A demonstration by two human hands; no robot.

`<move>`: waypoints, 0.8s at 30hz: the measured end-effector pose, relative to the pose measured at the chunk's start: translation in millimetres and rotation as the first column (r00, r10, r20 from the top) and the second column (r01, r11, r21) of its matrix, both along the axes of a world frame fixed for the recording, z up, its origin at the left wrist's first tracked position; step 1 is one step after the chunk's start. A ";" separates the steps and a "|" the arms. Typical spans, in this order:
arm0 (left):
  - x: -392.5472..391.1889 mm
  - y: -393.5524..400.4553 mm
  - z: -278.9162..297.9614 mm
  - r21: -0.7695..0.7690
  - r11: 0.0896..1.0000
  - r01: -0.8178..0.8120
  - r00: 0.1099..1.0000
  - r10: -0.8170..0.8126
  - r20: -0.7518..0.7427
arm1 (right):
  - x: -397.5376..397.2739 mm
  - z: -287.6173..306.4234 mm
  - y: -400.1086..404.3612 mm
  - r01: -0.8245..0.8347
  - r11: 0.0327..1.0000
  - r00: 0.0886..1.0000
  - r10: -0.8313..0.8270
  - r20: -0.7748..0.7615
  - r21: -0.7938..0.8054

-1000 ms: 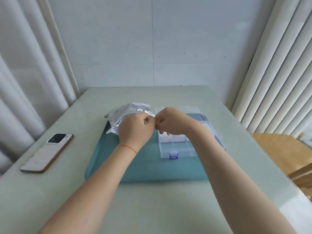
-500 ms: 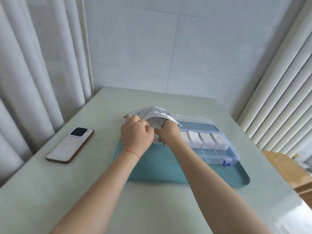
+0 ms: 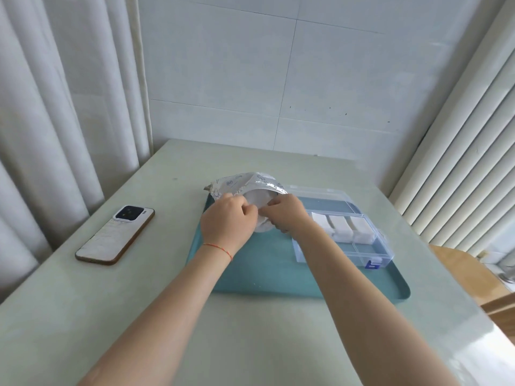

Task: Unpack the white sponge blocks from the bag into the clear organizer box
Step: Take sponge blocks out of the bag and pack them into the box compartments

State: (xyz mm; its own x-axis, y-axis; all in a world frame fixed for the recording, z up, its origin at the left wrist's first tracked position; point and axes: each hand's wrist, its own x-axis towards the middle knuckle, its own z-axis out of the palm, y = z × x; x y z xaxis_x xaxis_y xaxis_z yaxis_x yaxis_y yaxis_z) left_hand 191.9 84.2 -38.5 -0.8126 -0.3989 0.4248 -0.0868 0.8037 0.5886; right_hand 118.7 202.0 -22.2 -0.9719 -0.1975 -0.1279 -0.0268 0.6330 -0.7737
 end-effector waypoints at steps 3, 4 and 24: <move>0.9 8.3 0.7 0.028 0.999 0.025 0.996 -0.027 0.090 | 11.3 14.7 28.4 -0.098 0.994 0.990 0.103 0.097 -0.054; 0.7 11.6 1.3 0.055 0.998 0.036 0.993 -0.042 0.107 | 14.2 19.4 39.4 -0.131 0.990 0.983 0.136 0.120 -0.049; -14.4 53.8 3.0 0.885 0.421 0.199 0.936 -0.348 -0.045 | 0.7 12.7 131.3 -0.106 0.921 0.988 0.140 0.063 -0.374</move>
